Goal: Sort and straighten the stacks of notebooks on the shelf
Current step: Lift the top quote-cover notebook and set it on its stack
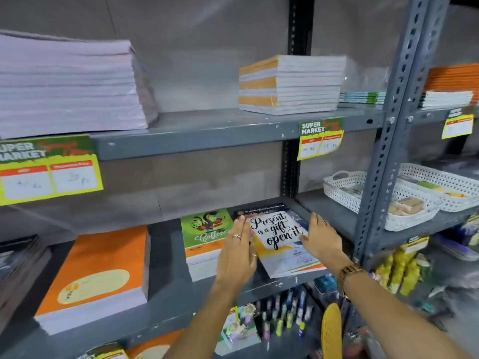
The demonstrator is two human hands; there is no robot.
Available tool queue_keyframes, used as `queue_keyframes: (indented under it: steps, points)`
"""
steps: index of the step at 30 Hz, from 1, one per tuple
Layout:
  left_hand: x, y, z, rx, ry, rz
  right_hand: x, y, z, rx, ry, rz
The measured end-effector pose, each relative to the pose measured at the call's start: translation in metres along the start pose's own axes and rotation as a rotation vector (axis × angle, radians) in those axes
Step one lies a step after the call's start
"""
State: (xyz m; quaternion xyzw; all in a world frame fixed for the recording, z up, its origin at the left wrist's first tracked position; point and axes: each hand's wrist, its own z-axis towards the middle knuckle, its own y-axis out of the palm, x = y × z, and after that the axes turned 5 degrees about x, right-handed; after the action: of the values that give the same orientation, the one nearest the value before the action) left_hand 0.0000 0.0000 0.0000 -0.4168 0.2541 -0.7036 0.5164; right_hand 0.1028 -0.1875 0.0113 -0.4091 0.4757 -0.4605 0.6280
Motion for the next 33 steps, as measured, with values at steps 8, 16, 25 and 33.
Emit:
queue_keyframes:
  steps: [8,16,25,33]
  points:
    - [0.027,0.051,0.005,-0.221,-0.632,-0.359,0.034,0.024,0.008,-0.3,0.237,0.048]
    - [0.024,0.068,0.016,-0.314,-0.958,-0.521,0.045,0.033,0.019,-0.239,0.323,0.199]
    - [0.028,0.039,0.041,-0.12,-0.942,-0.803,0.025,0.002,0.032,0.069,0.395,0.473]
    - [-0.027,-0.031,0.044,0.016,-0.94,-0.926,-0.055,-0.019,0.021,0.138,0.298,0.571]
